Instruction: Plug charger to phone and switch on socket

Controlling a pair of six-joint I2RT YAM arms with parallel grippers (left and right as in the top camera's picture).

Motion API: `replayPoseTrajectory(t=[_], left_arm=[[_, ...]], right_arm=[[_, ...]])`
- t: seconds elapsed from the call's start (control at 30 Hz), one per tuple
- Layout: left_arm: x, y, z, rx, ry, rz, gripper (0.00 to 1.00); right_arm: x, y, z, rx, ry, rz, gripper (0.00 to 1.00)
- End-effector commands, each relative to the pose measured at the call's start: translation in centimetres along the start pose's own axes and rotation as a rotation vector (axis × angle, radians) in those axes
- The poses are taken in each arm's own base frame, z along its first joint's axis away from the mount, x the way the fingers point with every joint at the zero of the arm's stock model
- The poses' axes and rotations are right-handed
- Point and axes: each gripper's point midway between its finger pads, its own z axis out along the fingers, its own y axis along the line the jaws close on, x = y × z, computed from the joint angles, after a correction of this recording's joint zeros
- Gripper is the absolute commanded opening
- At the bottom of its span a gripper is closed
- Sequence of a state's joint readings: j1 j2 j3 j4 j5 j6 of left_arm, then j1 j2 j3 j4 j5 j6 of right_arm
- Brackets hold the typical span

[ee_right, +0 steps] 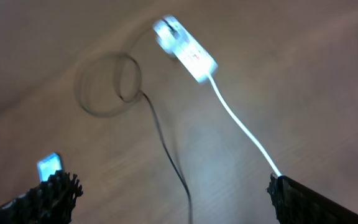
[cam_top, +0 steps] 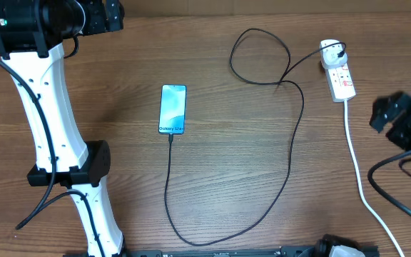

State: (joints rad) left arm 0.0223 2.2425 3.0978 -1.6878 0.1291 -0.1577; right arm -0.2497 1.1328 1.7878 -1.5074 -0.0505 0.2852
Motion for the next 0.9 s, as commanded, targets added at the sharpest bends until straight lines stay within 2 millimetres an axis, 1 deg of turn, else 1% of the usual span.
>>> replayPoseTrajectory(t=[0.0, 0.07, 0.17, 0.3, 0.37, 0.4, 0.53, 0.7, 0.87], left_arm=[[-0.2, 0.2, -0.4, -0.01, -0.012, 0.003, 1.0], [-0.2, 0.2, -0.4, -0.01, -0.012, 0.003, 1.0], [-0.2, 0.2, -0.4, -0.01, -0.012, 0.003, 1.0], [-0.2, 0.2, -0.4, -0.01, -0.012, 0.003, 1.0], [-0.2, 0.2, -0.4, -0.01, -0.012, 0.003, 0.99], [-0.2, 0.2, -0.4, -0.01, -0.012, 0.003, 0.99], [-0.2, 0.2, -0.4, -0.01, -0.012, 0.003, 0.99], [-0.2, 0.2, -0.4, -0.01, -0.012, 0.003, 1.0], [-0.2, 0.2, -0.4, -0.01, -0.012, 0.003, 1.0]], right_arm=[[-0.6, 3.6, -0.7, -0.173, -0.102, -0.205, 1.0], [-1.0, 4.9, -0.8, -0.227, -0.184, -0.261, 1.0], [-1.2, 6.1, -0.9, -0.299, -0.317, -0.292, 1.0], [-0.6, 6.6, -0.4, -0.375, -0.483, -0.31, 1.0], [0.4, 6.3, 0.1, -0.408, -0.562, -0.315, 1.0], [1.5, 6.0, 0.7, -0.433, -0.622, -0.316, 1.0], [4.2, 5.0, 2.4, -0.475, -0.712, -0.319, 1.0], [7.2, 3.8, 5.0, -0.513, -0.786, -0.318, 1.0], [9.9, 3.2, 7.5, -0.547, -0.82, -0.324, 1.0]])
